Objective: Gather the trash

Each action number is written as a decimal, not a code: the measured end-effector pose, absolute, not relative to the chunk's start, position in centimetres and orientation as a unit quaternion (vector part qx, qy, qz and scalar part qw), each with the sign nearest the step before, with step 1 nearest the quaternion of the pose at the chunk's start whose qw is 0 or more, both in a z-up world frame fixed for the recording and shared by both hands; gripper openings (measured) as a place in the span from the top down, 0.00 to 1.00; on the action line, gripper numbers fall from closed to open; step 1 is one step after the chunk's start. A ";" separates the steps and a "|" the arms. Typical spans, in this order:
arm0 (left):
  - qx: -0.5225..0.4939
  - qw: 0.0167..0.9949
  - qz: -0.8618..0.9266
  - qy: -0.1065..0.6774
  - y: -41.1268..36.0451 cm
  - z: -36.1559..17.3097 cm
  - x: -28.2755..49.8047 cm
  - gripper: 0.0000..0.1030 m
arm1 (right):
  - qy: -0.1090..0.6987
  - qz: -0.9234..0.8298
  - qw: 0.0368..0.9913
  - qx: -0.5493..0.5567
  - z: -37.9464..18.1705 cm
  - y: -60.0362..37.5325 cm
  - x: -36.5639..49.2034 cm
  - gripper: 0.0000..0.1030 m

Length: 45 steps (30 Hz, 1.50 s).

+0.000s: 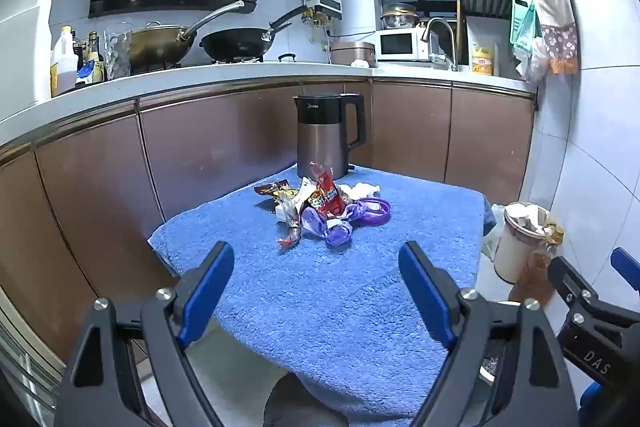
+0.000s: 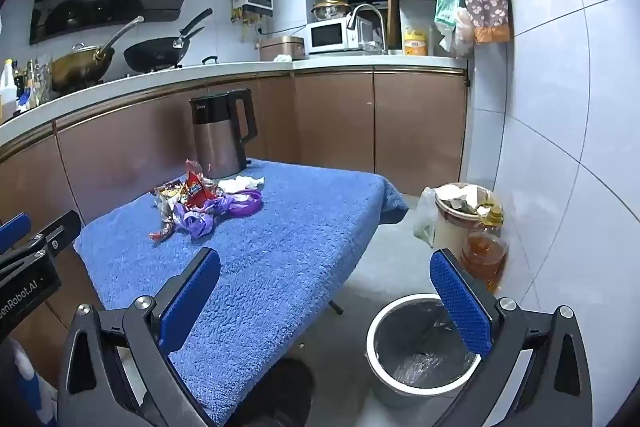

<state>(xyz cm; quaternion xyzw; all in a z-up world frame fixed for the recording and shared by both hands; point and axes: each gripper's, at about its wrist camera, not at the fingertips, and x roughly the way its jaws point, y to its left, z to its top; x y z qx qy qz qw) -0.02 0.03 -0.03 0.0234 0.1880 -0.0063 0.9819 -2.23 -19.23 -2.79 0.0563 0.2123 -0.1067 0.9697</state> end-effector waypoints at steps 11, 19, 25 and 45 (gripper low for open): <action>0.010 0.987 0.009 0.161 0.5 1.0 -1.5 0.18 | 0.194 -0.115 0.973 0.046 -1.1 -19.5 -4.0 0.00; 0.018 0.988 0.022 0.149 0.4 1.3 -1.8 0.18 | 0.169 -0.135 0.976 0.040 -1.1 -19.2 -4.6 0.00; 0.017 0.989 0.021 0.143 0.5 1.5 -2.1 0.18 | 0.159 -0.136 0.977 0.045 -0.9 -19.4 -4.8 0.00; -0.011 0.989 0.019 0.146 1.8 1.2 -1.2 0.18 | 0.162 -0.142 0.976 0.044 -1.5 -18.8 -3.7 0.00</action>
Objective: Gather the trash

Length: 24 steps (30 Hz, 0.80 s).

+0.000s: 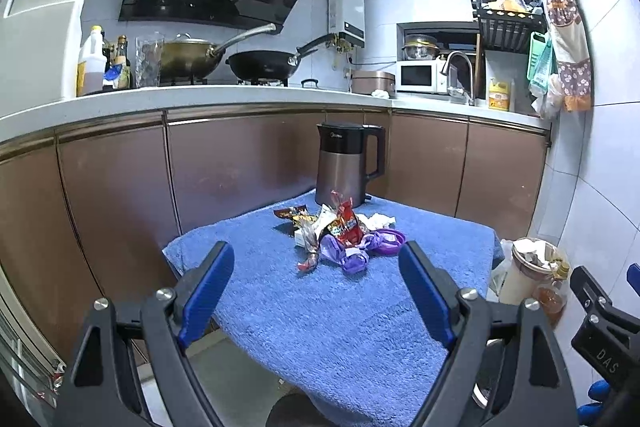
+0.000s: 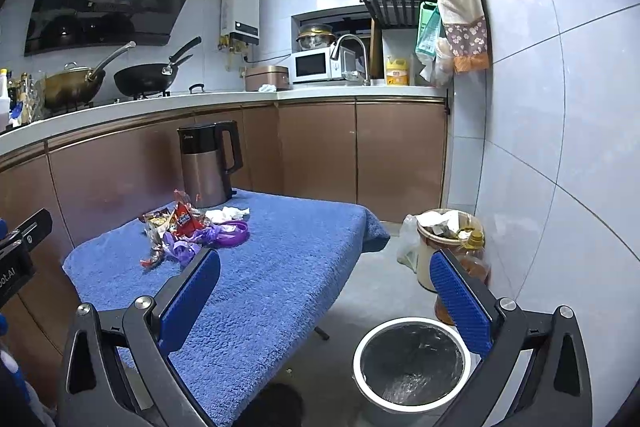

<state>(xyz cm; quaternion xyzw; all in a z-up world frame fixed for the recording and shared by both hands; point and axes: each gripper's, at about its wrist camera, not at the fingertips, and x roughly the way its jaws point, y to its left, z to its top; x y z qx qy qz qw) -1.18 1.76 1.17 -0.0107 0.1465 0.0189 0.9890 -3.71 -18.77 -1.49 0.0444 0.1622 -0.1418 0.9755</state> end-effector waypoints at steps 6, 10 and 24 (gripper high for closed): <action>-0.012 0.986 0.005 0.167 1.8 0.3 0.0 0.18 | 0.175 -0.147 0.973 0.044 -1.9 -18.7 -2.8 0.00; -0.019 0.983 -0.009 0.180 2.0 -0.2 0.7 0.18 | 0.188 -0.145 0.970 0.042 -2.3 -18.7 -2.1 0.00; -0.014 0.983 0.004 0.181 1.9 -0.6 2.5 0.18 | 0.200 -0.147 0.968 0.040 -2.9 -18.6 -0.4 0.00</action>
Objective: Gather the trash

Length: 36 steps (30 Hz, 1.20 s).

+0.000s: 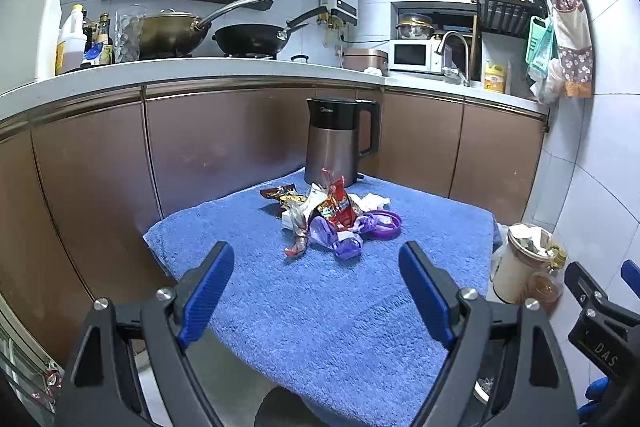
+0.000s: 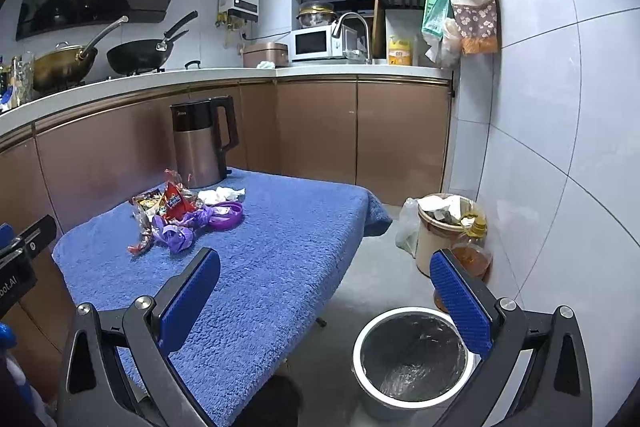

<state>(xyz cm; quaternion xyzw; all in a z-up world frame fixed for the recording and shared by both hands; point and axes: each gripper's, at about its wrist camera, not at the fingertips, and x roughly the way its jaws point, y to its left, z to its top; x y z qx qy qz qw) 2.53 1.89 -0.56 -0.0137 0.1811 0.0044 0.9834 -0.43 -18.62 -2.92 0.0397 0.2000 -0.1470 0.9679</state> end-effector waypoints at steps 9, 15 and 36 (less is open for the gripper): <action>-0.013 0.977 -0.005 0.214 2.9 -1.6 4.9 0.18 | 0.204 -0.138 0.968 0.048 -3.5 -19.2 1.2 0.00; -0.022 0.964 -0.009 0.264 5.5 -3.2 7.9 0.18 | 0.233 -0.113 0.964 0.051 -4.5 -20.1 3.6 0.00; 0.032 0.897 -0.122 0.423 7.1 -10.6 28.3 0.49 | 0.406 0.193 0.885 0.119 -12.0 -13.9 24.9 0.34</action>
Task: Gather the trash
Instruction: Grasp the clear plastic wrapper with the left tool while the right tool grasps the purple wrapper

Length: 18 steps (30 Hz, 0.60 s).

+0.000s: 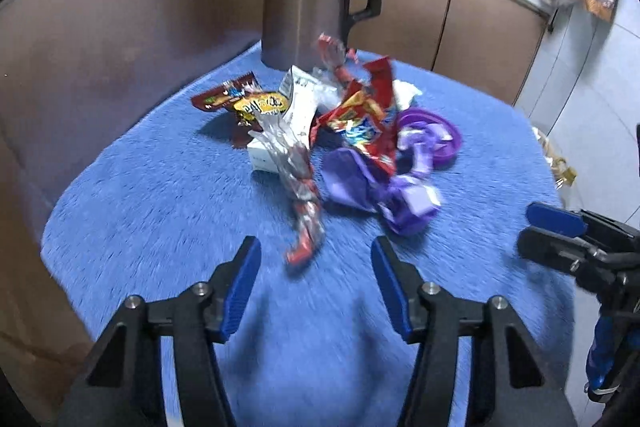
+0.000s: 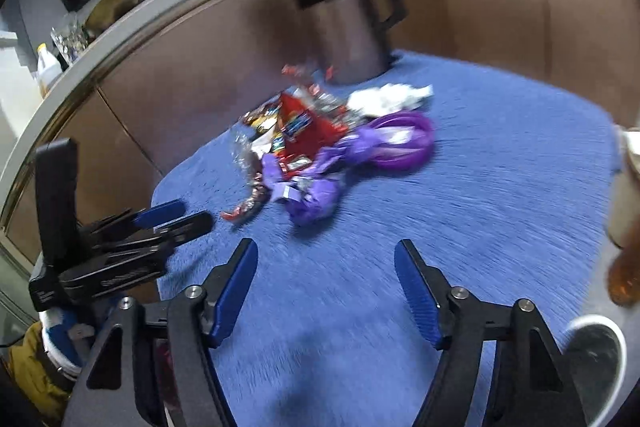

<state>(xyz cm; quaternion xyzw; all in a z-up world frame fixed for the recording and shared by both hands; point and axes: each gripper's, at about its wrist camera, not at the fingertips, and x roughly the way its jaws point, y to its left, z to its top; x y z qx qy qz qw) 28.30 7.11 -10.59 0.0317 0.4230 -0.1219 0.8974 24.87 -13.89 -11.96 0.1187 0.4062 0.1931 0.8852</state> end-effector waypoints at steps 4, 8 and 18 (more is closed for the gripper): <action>0.037 0.886 -0.133 0.442 7.3 -12.3 31.2 0.57 | 0.433 0.218 0.865 0.126 -14.0 -11.6 29.2 0.35; 0.042 0.877 -0.142 0.458 7.2 -13.9 32.7 0.74 | 0.451 0.226 0.854 0.129 -15.7 -10.2 32.4 0.38; 0.007 0.876 -0.156 0.456 8.1 -14.0 31.5 0.87 | 0.468 0.222 0.845 0.132 -17.2 -9.5 32.6 0.64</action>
